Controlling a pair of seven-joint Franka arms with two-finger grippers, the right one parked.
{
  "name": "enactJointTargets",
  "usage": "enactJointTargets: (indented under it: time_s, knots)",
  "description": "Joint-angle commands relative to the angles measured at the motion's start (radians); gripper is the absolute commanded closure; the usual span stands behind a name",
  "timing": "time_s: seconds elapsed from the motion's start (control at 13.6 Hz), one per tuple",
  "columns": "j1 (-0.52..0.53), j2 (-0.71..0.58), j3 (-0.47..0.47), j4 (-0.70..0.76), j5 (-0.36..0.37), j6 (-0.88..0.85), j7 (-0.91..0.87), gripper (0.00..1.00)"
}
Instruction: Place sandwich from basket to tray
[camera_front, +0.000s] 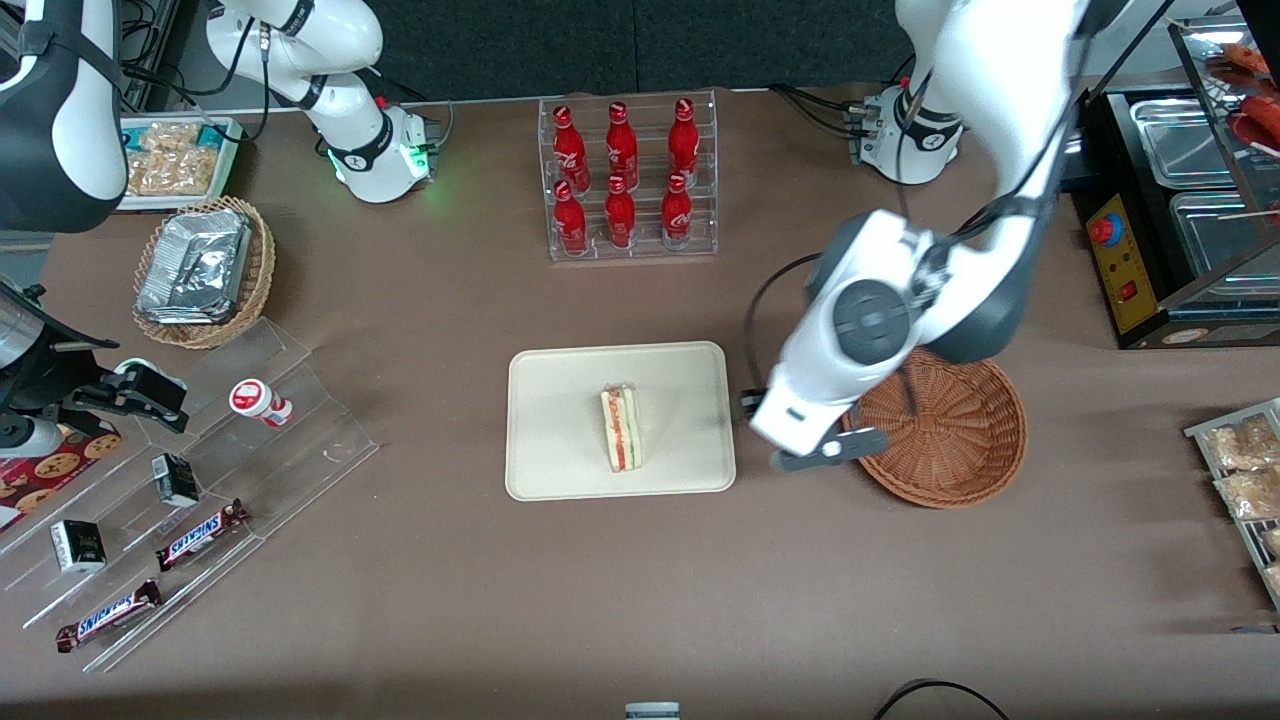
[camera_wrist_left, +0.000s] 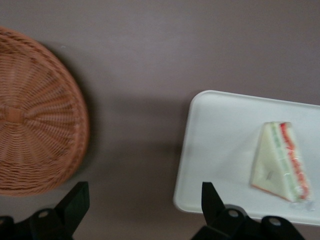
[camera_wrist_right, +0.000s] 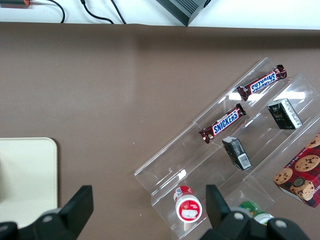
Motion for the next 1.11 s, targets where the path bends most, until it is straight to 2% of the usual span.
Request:
enactJointTargets:
  time_s: [0.0,0.15,0.3,0.44,0.66,1.03]
  knots:
    - [0.109,-0.276,-0.004,-0.312,-0.025,0.04,0.184,0.01]
    - [0.209,-0.37,-0.001,-0.364,-0.043,-0.019,0.356,0.01]
    - [0.284,-0.424,0.001,-0.338,-0.052,-0.131,0.468,0.01]
    - [0.297,-0.476,0.005,-0.3,-0.051,-0.225,0.482,0.01]
    - [0.295,-0.488,0.031,-0.182,-0.042,-0.35,0.479,0.0]
    - [0.294,-0.491,0.03,-0.065,-0.022,-0.421,0.488,0.0]
